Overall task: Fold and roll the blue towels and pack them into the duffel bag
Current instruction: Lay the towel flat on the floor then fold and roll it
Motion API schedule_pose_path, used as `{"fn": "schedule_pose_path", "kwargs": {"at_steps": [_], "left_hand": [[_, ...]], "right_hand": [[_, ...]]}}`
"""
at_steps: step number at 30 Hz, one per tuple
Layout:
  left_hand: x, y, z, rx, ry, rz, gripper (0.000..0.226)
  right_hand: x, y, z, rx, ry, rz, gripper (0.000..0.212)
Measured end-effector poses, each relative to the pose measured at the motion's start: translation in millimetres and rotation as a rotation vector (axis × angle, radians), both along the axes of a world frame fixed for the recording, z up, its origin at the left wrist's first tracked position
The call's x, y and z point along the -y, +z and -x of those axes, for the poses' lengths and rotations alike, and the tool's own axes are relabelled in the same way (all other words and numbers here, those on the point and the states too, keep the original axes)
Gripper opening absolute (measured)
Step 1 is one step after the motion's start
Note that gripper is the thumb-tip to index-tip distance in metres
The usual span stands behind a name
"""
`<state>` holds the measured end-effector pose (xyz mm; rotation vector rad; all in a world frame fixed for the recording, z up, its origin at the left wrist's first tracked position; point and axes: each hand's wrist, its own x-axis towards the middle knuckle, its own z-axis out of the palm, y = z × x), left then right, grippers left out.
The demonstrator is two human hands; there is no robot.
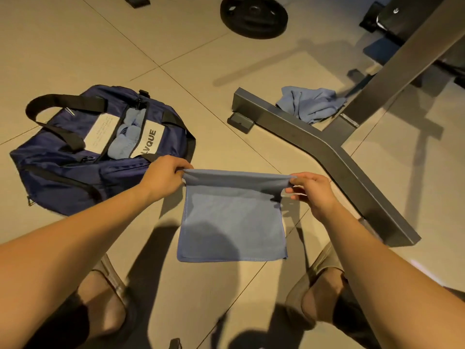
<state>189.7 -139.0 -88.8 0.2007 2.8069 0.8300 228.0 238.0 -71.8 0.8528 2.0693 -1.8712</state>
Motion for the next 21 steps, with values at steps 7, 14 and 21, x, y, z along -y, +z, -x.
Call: {"fn": "schedule_pose_path", "kwargs": {"at_steps": [7,14,21], "left_hand": [[1.5,-19.0,-84.7,-0.157,-0.235,0.145,0.037],[4.9,-54.4,-151.7,-0.066,-0.174,0.164,0.024],[12.0,-74.2,-177.5,-0.090,-0.220,0.243,0.028]], "right_hand": [[1.7,-31.4,-74.6,0.088,-0.018,0.010,0.018],[12.8,-58.5,-119.2,0.149,-0.056,-0.042,0.016],[23.9,-79.9,-142.2,0.153,-0.042,-0.102,0.016]]}}
